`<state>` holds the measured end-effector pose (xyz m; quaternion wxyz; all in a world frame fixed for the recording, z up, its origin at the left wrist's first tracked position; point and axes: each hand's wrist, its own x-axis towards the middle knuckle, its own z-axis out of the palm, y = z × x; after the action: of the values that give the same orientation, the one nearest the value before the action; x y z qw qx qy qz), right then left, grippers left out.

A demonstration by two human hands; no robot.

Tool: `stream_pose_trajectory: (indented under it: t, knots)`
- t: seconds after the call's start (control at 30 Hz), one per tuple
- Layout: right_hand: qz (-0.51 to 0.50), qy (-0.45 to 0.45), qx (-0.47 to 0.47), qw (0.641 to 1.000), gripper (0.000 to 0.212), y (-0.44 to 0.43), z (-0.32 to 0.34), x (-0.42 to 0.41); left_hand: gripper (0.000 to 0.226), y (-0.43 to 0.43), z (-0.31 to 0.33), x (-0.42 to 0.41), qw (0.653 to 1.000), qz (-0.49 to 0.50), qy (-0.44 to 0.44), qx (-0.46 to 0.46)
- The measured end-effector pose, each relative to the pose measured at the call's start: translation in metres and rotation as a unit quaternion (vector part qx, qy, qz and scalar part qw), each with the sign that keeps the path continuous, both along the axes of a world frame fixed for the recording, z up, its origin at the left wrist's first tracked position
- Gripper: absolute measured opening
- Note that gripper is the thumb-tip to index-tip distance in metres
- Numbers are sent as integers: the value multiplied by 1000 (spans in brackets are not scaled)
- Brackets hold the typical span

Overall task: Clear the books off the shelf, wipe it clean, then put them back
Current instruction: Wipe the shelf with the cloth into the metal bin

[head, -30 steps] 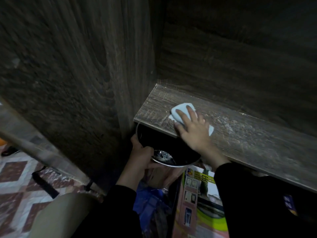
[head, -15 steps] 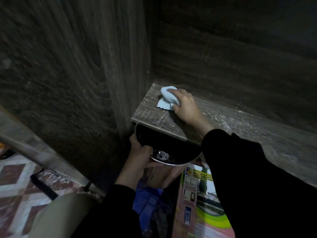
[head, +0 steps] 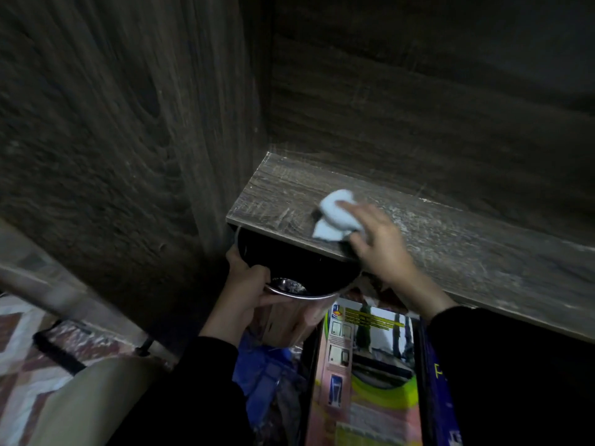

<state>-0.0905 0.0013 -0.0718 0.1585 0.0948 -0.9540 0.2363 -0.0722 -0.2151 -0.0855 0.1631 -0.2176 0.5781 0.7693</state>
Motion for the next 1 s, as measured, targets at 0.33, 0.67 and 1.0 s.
stream_pose_trajectory:
  t: [0.33, 0.67, 1.0]
  knots:
    - [-225, -57, 71, 970, 52, -36, -32, -17, 64, 12, 1, 1, 1000, -3, 8, -10]
    - [-28, -1, 36, 999, 55, -54, -6, 1, 63, 23, 3, 0, 1000, 12, 26, -2]
    - [-517, -50, 52, 853, 44, 180, 27, 26, 53, 24, -2, -2, 1000, 5, 29, -9]
